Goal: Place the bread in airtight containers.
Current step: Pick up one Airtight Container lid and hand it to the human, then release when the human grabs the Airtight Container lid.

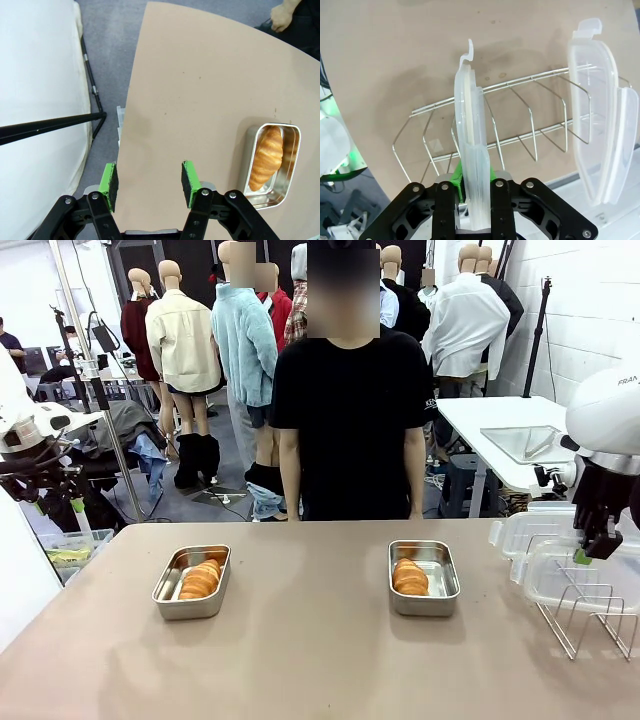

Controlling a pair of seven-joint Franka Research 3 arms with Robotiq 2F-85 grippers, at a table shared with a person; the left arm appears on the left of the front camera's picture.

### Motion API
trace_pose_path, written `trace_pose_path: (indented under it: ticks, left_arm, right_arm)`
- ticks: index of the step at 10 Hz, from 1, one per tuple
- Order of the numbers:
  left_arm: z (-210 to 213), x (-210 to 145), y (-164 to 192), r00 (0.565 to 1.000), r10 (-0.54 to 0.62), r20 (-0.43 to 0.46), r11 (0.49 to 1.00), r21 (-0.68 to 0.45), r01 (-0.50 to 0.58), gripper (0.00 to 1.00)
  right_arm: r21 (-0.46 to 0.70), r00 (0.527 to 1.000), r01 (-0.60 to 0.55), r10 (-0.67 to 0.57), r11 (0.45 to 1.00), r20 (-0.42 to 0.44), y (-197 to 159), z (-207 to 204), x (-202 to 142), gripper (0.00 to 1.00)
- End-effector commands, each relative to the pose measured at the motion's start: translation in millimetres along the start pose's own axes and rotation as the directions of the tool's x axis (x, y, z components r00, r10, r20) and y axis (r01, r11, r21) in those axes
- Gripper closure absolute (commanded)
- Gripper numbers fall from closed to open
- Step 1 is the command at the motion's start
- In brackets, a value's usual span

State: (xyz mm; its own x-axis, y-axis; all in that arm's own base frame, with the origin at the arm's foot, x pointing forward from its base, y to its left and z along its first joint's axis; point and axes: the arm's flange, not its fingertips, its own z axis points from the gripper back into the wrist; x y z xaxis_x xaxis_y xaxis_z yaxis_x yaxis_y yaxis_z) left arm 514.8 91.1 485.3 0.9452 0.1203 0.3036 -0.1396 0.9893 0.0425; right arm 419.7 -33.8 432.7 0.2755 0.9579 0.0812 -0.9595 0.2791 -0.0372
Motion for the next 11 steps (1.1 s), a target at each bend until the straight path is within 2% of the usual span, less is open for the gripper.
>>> trace_pose_path:
  ticks: [1, 6, 9, 11]
  left_arm:
    - [1, 0, -1, 1.0, 0.016, 0.003, 1.0, 0.02, -0.016, 0.33]
    - [1, 0, -1, 1.0, 0.016, 0.003, 1.0, 0.02, -0.016, 0.33]
    - [1, 0, -1, 1.0, 0.016, 0.003, 1.0, 0.02, -0.016, 0.33]
    - [1, 0, -1, 1.0, 0.016, 0.003, 1.0, 0.02, -0.016, 0.33]
  right_arm:
    - [0.001, 1.0, 0.0, 0.0, 1.0, 0.0, 1, -1, 0, 1.0]
    - [0.0, 1.0, 0.0, 0.0, 1.0, 0.0, 0, 0, 0, 1.0]
    - [-0.053, 1.0, -0.001, 0.0, 0.999, -0.022, 3, 88, 13, 1.0]
    - [-0.073, 0.996, 0.084, -0.086, 0.994, -0.021, -2, 151, 33, 1.0]
